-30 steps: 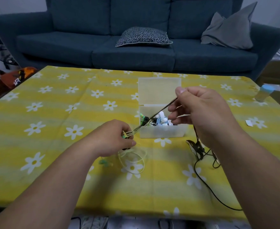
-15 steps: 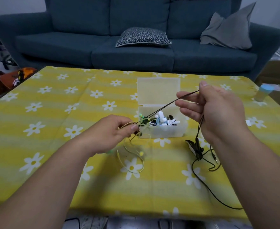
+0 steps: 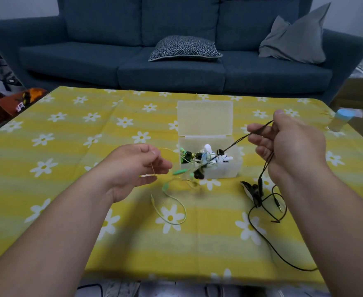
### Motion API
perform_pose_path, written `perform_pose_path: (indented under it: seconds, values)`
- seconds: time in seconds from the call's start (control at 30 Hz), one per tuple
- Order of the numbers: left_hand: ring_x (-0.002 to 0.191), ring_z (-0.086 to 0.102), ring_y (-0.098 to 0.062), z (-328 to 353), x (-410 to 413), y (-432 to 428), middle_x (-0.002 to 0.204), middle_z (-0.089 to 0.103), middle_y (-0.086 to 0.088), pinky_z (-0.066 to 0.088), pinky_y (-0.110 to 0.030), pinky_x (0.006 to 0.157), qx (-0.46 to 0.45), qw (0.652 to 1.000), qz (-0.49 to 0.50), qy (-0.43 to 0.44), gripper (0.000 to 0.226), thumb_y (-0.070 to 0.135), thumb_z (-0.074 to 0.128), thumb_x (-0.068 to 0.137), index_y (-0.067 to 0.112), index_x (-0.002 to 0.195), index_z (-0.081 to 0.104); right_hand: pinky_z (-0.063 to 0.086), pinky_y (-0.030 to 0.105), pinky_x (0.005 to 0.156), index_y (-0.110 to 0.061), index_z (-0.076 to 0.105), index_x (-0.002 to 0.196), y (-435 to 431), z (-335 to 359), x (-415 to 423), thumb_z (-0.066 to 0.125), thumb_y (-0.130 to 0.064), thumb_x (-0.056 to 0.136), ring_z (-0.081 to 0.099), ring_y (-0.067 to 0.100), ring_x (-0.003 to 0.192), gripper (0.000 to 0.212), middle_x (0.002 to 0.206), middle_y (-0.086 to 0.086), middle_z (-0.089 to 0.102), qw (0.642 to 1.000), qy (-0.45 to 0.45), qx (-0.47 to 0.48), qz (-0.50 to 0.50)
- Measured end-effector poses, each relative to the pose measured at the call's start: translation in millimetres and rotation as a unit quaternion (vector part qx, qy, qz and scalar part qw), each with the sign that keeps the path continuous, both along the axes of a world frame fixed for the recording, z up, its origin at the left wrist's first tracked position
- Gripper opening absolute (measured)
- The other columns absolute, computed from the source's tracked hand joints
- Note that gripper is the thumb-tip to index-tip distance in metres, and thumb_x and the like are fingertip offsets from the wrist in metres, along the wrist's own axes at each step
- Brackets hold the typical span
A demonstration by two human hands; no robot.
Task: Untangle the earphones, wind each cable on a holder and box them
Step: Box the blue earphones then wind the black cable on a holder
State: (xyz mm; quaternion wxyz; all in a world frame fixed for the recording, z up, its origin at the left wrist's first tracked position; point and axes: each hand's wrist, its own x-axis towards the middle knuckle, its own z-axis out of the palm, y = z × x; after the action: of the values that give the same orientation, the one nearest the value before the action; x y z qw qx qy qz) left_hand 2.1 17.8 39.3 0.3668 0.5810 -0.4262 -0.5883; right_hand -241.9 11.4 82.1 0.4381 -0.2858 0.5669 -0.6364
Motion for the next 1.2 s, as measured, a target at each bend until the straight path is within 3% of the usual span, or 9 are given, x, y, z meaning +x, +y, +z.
perform_pose_path:
  seconds: [0.1,0.17,0.27,0.4,0.5,0.67,0.97,1.1,1.2]
  values:
    - [0.054,0.053,-0.023,-5,3,-5,0.052,0.044,0.000,0.047,-0.031,0.064,0.016,0.998,0.052,-0.020,0.025,0.015,0.043,0.103,0.014,0.080,0.053,0.041,0.020,0.044,-0.016,0.052,0.079,-1,1,-2,0.044,-0.028,0.104,0.060,0.012,0.046,0.029,0.059,0.001,0.070,1.000,-0.010,-0.006,-0.022]
    - [0.050,0.042,-0.022,-17,10,-10,0.054,0.044,-0.001,0.035,-0.025,0.053,-0.023,0.972,0.052,-0.228,0.027,0.016,0.047,0.100,0.010,0.076,0.057,0.042,0.021,0.044,-0.014,0.055,0.081,-2,0,-5,0.044,-0.029,0.104,0.059,0.011,0.046,0.029,0.059,0.001,0.068,0.999,-0.014,-0.017,-0.042]
    - [0.068,0.056,-0.027,-29,24,-18,0.076,0.064,-0.007,0.043,-0.028,0.061,-0.016,0.874,0.005,-0.486,0.023,0.016,0.049,0.093,0.012,0.078,0.066,0.044,0.021,0.046,-0.012,0.056,0.081,-1,3,-5,0.044,-0.030,0.104,0.060,0.011,0.047,0.031,0.059,0.000,0.068,0.998,-0.021,-0.039,-0.035]
    - [0.096,0.063,-0.028,-27,19,-18,0.110,0.067,-0.004,0.055,-0.039,0.085,0.032,0.799,-0.077,-0.596,0.029,0.017,0.053,0.080,0.022,0.103,0.070,0.051,0.021,0.050,-0.010,0.053,0.077,6,10,5,0.042,-0.026,0.105,0.066,0.017,0.055,0.035,0.068,0.008,0.071,0.990,-0.034,-0.070,0.116]
    - [0.125,0.052,-0.017,-18,3,-8,0.141,0.049,0.005,0.048,-0.031,0.097,-0.083,0.868,-0.141,-0.469,0.055,0.013,0.062,0.084,0.032,0.135,0.054,0.058,0.028,0.059,-0.006,0.056,0.079,15,11,19,0.040,-0.024,0.106,0.072,0.026,0.068,0.036,0.081,0.016,0.074,0.967,-0.038,-0.068,0.244]
    - [0.105,0.066,-0.003,2,-39,13,0.108,0.073,0.004,0.053,-0.023,0.089,-0.161,0.956,-0.233,-0.072,0.035,0.010,0.077,0.083,0.024,0.113,0.066,0.060,0.039,0.080,0.005,0.059,0.095,20,7,27,0.040,-0.022,0.105,0.073,0.038,0.089,0.035,0.096,0.022,0.073,0.931,-0.061,-0.078,0.351]
    - [0.063,0.062,-0.009,-15,-39,3,0.070,0.069,0.001,0.048,-0.025,0.063,-0.170,0.952,-0.142,-0.212,0.007,0.013,0.067,0.090,0.015,0.085,0.072,0.056,0.031,0.061,-0.012,0.051,0.063,13,14,2,0.048,-0.026,0.100,0.069,0.030,0.068,0.040,0.072,0.011,0.065,0.965,-0.121,-0.096,0.211]
    - [0.055,0.055,-0.009,-13,-38,0,0.069,0.068,-0.005,0.041,-0.022,0.052,-0.227,0.936,-0.110,-0.245,0.015,0.024,0.068,0.090,0.012,0.080,0.068,0.046,0.031,0.052,-0.012,0.049,0.064,7,6,-15,0.056,-0.016,0.095,0.059,0.023,0.047,0.032,0.055,0.005,0.056,0.991,0.075,0.032,0.110]
    - [0.061,0.055,-0.010,-12,-37,0,0.072,0.066,-0.003,0.040,-0.026,0.057,-0.260,0.929,-0.099,-0.243,0.012,0.027,0.069,0.090,0.018,0.081,0.069,0.052,0.035,0.055,0.003,0.060,0.086,2,-3,-26,0.057,-0.011,0.093,0.067,0.025,0.050,0.016,0.075,0.016,0.065,0.943,0.266,0.132,0.149]
